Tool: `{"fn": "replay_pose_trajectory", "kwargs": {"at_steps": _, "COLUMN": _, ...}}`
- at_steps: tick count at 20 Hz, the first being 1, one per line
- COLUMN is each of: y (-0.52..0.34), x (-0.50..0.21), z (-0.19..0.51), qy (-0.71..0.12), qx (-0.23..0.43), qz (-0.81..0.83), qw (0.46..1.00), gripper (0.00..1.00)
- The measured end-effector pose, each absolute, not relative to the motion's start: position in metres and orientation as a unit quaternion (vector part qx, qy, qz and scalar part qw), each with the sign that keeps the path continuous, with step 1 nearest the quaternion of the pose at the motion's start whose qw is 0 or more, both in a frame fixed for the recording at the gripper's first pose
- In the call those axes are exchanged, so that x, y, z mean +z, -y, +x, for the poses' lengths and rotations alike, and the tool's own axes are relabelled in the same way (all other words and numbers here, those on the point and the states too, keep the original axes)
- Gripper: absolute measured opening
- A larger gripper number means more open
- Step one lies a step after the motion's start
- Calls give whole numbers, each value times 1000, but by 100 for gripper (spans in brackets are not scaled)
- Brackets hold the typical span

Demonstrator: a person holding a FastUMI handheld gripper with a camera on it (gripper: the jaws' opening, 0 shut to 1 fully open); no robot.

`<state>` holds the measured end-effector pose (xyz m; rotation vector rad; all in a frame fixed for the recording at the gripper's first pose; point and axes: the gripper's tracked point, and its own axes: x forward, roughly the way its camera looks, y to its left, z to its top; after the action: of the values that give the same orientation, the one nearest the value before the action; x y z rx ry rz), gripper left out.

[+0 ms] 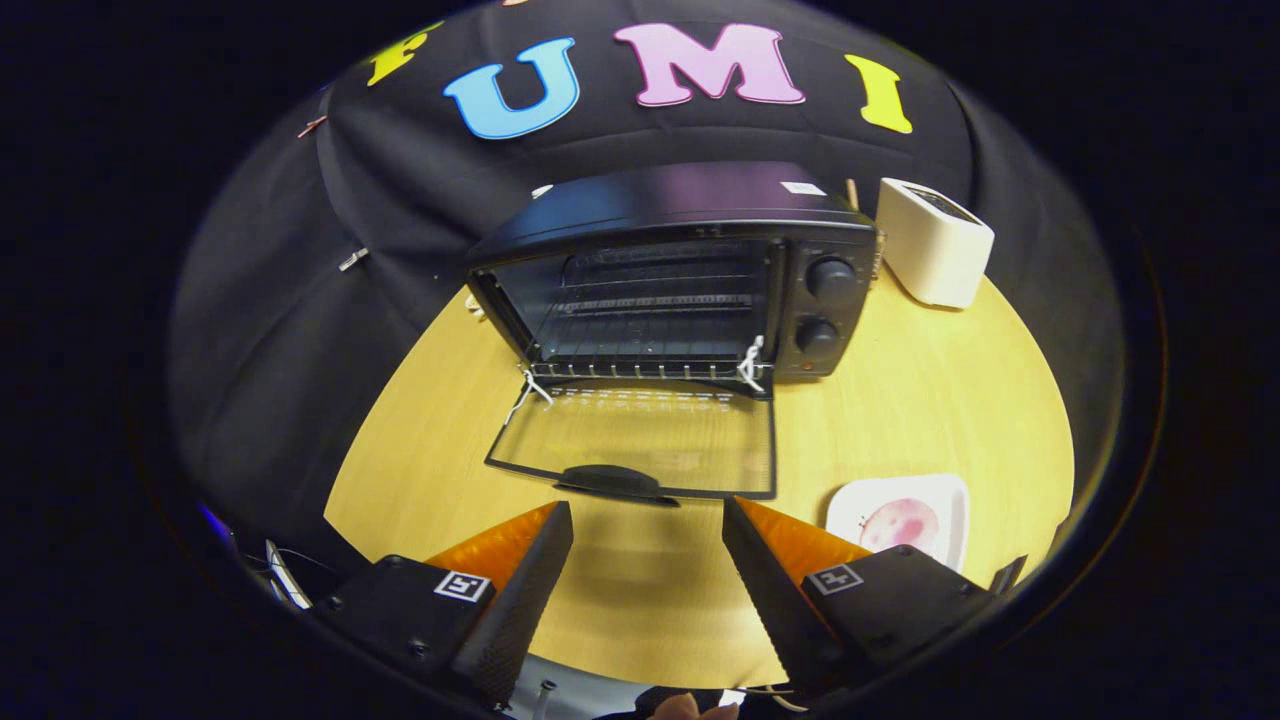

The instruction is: Open the toaster oven, put the food inside, and close the toaster oven door.

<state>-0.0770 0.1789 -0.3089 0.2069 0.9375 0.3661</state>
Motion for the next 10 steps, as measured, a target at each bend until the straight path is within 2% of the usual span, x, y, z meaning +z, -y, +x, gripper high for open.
{"fn": "replay_pose_trajectory", "kwargs": {"at_steps": 10, "y": -14, "x": -340, "z": -79, "qy": -534, "qx": 123, "qz": 102, "qw": 830, "gripper": 99}}
